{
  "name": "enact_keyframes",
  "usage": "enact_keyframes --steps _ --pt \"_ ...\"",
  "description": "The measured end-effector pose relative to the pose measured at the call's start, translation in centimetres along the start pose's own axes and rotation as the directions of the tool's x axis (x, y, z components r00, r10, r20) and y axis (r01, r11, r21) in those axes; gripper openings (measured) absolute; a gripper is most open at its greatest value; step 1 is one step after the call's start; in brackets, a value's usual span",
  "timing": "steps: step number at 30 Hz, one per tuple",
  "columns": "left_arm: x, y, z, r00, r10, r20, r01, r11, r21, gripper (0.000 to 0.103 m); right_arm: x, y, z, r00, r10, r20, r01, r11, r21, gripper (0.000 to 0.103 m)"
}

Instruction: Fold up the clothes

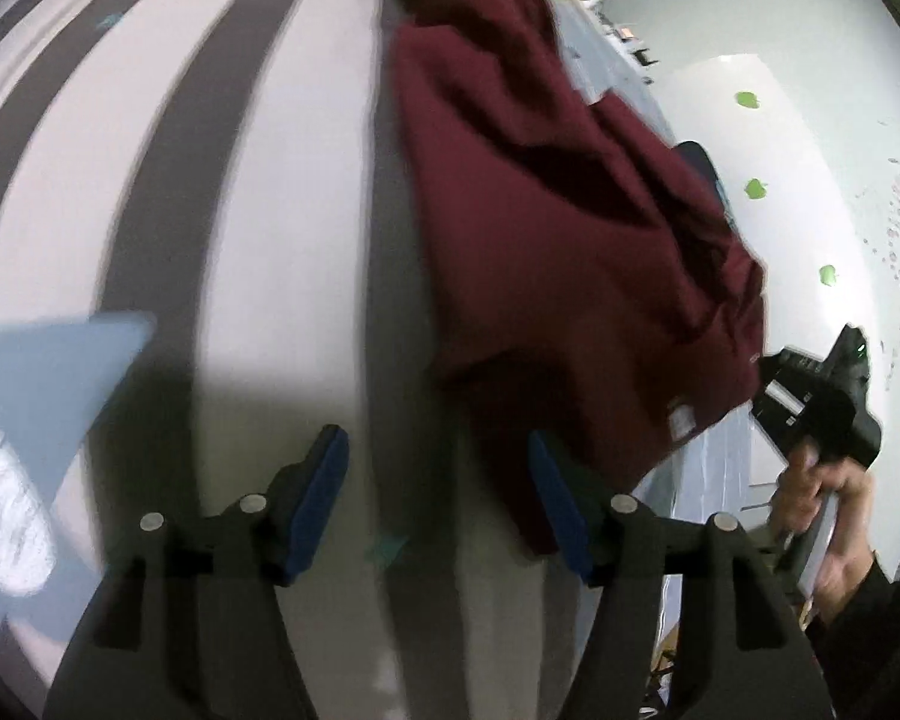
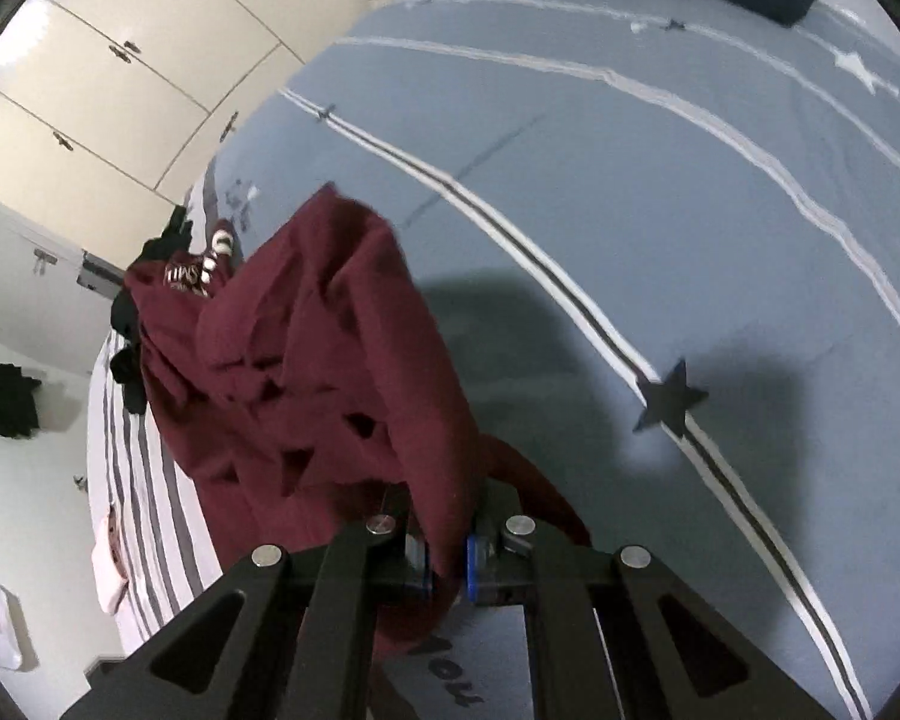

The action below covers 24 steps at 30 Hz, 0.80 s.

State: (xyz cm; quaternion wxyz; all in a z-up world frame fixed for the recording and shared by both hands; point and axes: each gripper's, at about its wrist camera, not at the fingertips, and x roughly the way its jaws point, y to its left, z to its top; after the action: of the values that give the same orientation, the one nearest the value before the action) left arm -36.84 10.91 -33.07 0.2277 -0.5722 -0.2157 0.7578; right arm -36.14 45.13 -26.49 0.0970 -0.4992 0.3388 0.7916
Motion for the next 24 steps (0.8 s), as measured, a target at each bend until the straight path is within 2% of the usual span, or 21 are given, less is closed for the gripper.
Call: enact_keyframes --steps 3,7,8,9,10,11,12,13,16,20,24 --pt "0.1 -1.5 0.9 0.995 0.07 0.068 -0.078 0.99 0.119 0.074 0.6 -0.5 -0.2 1.0 0.022 -0.022 -0.022 0.999 0.026 0.006" --pt "1.6 -2.3 2.3 1.0 0.013 0.006 -0.014 0.983 0.185 0.073 1.2 -1.0 -0.3 0.999 0.042 -0.035 -0.04 0.999 0.035 0.006" --pt "2.1 -2.6 2.4 1.0 0.004 -0.012 -0.002 0.977 0.214 0.069 1.3 -1.2 -0.3 0.998 0.047 -0.038 -0.045 0.998 0.037 0.006" --pt "2.6 -2.8 2.3 1.0 -0.002 -0.03 0.01 0.969 0.248 0.055 1.5 -1.3 -0.3 0.998 0.051 -0.041 -0.05 0.998 0.039 0.006" --pt "2.8 -3.1 2.3 0.999 0.0 -0.039 0.01 0.963 0.268 0.046 1.6 -1.4 -0.4 0.997 0.056 -0.045 -0.054 0.998 0.041 0.006" --pt "2.9 -3.4 2.5 0.999 0.009 -0.042 0.004 0.96 0.281 0.043 1.8 -1.5 -0.4 0.997 0.061 -0.048 -0.059 0.997 0.043 0.006" --pt "3.0 -3.7 2.6 0.999 0.017 -0.044 -0.003 0.956 0.294 0.031 1.8 -1.5 -0.4 0.997 0.062 -0.051 -0.06 0.997 0.041 0.006" --pt "2.8 -3.4 2.7 0.999 0.013 -0.047 0.001 0.959 0.283 0.02 1.8 -1.5 -0.4 0.997 0.064 -0.051 -0.062 0.997 0.038 0.006" --pt "1.1 -2.3 2.6 0.999 -0.021 -0.032 0.028 0.973 0.23 0.01 1.6 -1.2 -0.6 0.996 0.068 -0.054 -0.066 0.997 0.036 0.006" --pt "-2.3 -1.4 1.8 0.999 -0.045 0.02 0.041 0.983 0.179 0.009 0.7 0.0 -1.1 0.995 0.079 -0.054 -0.078 0.997 0.013 0.006" --pt "-7.3 -0.5 3.2 0.99 -0.057 0.126 0.045 0.995 0.094 0.008 -0.9 2.5 -1.8 0.991 0.126 -0.044 -0.127 0.992 -0.017 0.006"
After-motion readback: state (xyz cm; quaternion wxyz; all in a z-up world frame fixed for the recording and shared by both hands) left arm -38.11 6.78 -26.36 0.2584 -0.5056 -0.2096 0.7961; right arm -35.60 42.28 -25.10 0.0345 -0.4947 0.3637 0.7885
